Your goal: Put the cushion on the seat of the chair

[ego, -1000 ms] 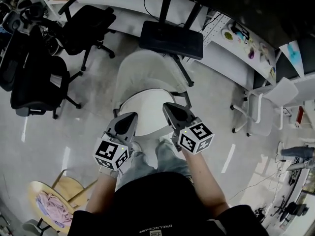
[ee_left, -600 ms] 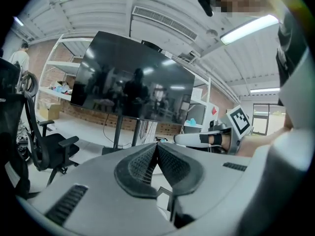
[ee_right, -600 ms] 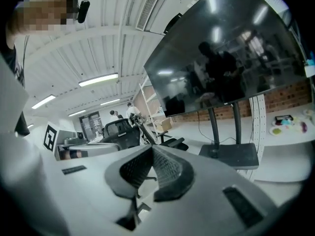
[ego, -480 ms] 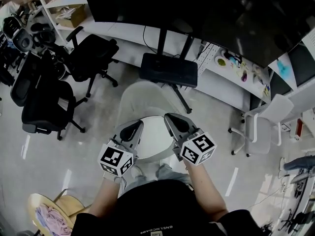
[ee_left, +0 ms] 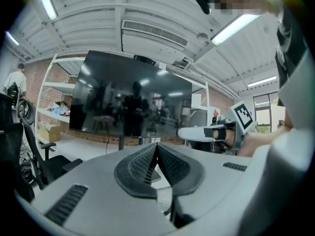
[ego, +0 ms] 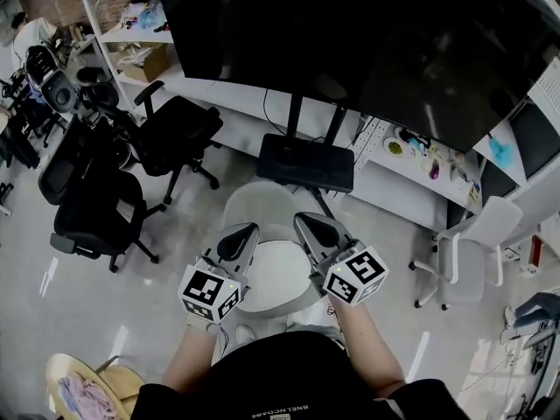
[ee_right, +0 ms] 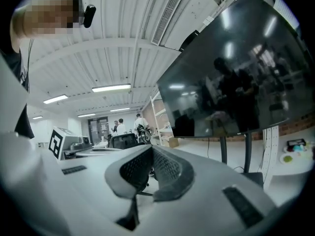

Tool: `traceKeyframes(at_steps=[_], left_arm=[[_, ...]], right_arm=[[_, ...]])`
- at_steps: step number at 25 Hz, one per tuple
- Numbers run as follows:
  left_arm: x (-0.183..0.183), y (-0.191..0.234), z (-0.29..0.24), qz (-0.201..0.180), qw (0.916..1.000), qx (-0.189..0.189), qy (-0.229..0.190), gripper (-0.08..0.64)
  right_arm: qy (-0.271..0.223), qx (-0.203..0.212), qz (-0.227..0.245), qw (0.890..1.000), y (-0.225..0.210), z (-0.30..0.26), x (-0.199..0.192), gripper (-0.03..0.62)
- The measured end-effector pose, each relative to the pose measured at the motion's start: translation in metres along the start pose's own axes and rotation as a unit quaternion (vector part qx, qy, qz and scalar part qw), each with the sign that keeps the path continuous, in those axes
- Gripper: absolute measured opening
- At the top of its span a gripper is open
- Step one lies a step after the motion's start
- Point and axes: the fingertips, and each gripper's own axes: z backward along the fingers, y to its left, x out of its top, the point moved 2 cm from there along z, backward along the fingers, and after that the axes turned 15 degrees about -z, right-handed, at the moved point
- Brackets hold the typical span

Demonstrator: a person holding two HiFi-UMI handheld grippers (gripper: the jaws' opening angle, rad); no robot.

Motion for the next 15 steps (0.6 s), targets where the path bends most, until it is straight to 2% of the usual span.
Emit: traceKeyframes(at_steps=[8,15], left_arm=[[0.026,0.016,0.005,-0.021,0.9989,0.036,-0.023,0.011],[0.034,0.022,0.013,-0.028,0.9977,0.056,-0.028,0.011]], right_arm=[[-0.013,0.029,0.022,0.999,0.011,-0.008,0.021,0.009],[-0.016,0.036,0.026,0.999,0.014,-0.014,0.025,0.009]])
